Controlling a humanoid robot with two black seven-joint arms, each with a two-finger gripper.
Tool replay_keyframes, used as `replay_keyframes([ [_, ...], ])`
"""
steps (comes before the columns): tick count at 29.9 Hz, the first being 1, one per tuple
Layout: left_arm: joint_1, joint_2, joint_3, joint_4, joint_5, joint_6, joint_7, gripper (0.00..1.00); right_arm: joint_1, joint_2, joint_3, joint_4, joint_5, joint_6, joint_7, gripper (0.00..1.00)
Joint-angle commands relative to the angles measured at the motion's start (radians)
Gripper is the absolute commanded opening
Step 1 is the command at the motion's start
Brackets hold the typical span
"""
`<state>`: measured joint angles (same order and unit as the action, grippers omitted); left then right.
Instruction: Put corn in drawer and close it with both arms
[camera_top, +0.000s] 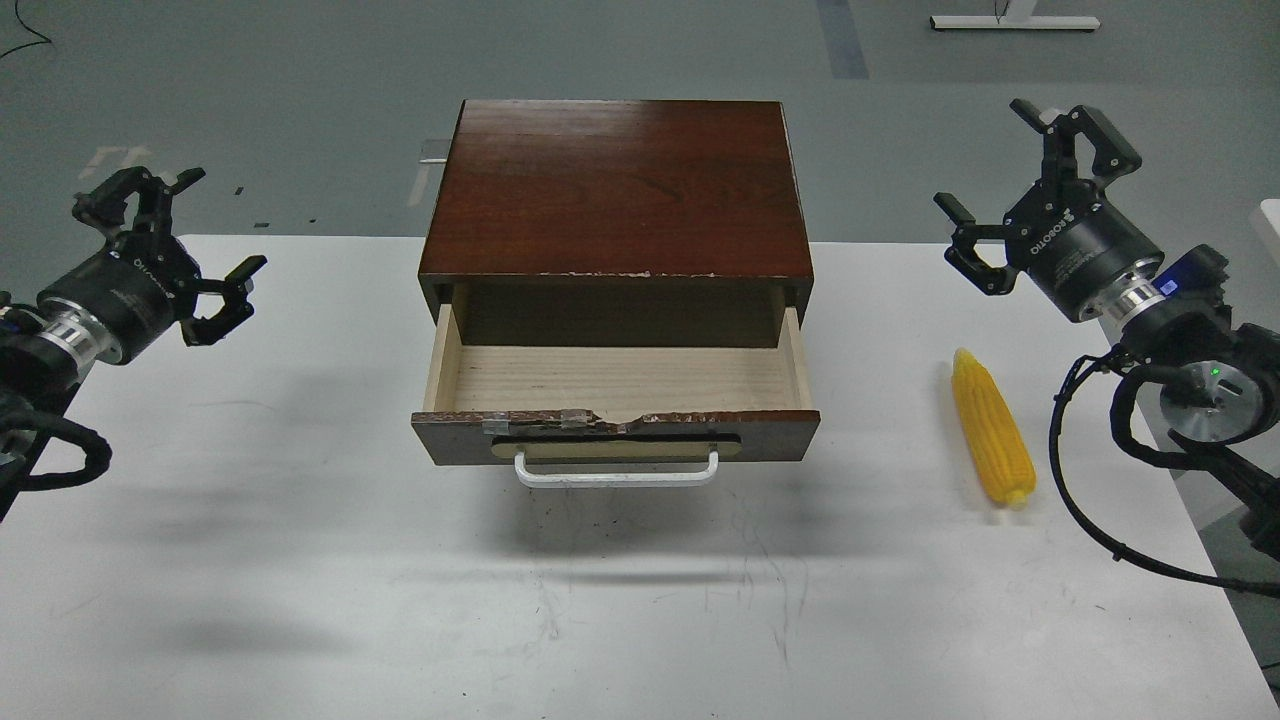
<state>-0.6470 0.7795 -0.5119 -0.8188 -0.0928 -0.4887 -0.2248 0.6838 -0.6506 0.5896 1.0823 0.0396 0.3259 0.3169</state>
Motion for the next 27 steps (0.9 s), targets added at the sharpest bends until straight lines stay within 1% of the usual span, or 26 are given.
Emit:
replay_keyframes([
  [1,-0.002,0.003,-0.007,-0.005,-0.001,0.000,-0.001,0.98,-0.015,0.003,0.006,0.010,-0.001,-0.011,0.001,1.00],
  [5,-0.005,0.000,-0.030,-0.014,-0.001,0.000,0.002,0.98,-0.015,0.002,0.007,0.018,-0.003,-0.011,0.002,1.00],
  [6,-0.005,-0.002,-0.031,-0.026,-0.001,0.000,-0.004,0.98,-0.015,0.000,0.007,0.018,-0.003,-0.011,0.004,1.00],
  [12,-0.005,0.000,-0.028,-0.077,0.002,0.000,-0.005,0.98,-0.015,-0.003,0.003,0.018,-0.012,-0.007,0.004,1.00],
  [16,-0.005,-0.016,-0.023,-0.077,0.008,0.000,-0.001,0.98,-0.016,0.000,0.001,0.018,-0.018,-0.007,0.002,1.00],
  [20,-0.055,-0.048,-0.014,-0.079,0.015,0.001,0.004,0.98,-0.016,-0.004,0.001,0.018,-0.021,-0.005,0.005,1.00],
  [24,-0.086,-0.071,-0.016,-0.079,0.044,0.062,0.004,0.98,-0.015,-0.007,0.003,0.016,-0.023,-0.005,0.008,1.00],
  [27,-0.089,-0.082,-0.014,-0.079,0.045,0.067,0.005,0.98,-0.015,-0.009,0.007,0.011,-0.023,-0.005,0.011,1.00],
])
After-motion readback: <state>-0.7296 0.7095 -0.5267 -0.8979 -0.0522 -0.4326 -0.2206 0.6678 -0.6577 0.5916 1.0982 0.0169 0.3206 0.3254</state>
